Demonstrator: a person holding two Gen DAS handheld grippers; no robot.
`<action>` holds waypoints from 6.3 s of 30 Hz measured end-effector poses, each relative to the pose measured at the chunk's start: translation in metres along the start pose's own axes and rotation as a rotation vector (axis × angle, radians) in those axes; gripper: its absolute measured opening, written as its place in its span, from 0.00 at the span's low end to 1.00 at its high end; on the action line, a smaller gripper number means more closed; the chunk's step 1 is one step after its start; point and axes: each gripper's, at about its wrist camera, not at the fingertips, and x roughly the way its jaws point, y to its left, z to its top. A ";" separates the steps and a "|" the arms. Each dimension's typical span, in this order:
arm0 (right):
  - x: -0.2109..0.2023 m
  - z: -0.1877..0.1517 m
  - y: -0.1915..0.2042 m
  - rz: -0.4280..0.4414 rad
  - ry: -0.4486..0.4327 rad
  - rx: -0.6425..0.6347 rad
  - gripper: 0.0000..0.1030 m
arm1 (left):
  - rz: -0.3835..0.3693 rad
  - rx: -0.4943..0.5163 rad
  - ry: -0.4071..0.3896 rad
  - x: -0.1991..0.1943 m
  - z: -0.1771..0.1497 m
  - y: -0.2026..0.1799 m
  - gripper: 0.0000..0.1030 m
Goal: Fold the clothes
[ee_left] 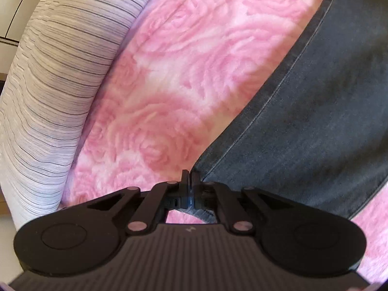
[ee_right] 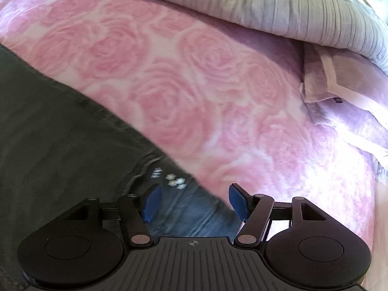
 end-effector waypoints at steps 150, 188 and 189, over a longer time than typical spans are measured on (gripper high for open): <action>-0.361 -0.276 0.299 -0.230 -0.044 0.224 0.74 | -0.112 -0.200 -0.419 -0.367 -0.201 -0.313 0.84; -0.167 -0.347 0.249 -0.204 -0.076 -0.547 0.74 | 0.282 0.160 -0.354 -0.226 -0.200 -0.470 0.36; -0.161 -0.357 0.241 -0.222 -0.091 -0.586 0.74 | 0.292 0.164 -0.354 -0.226 -0.195 -0.473 0.36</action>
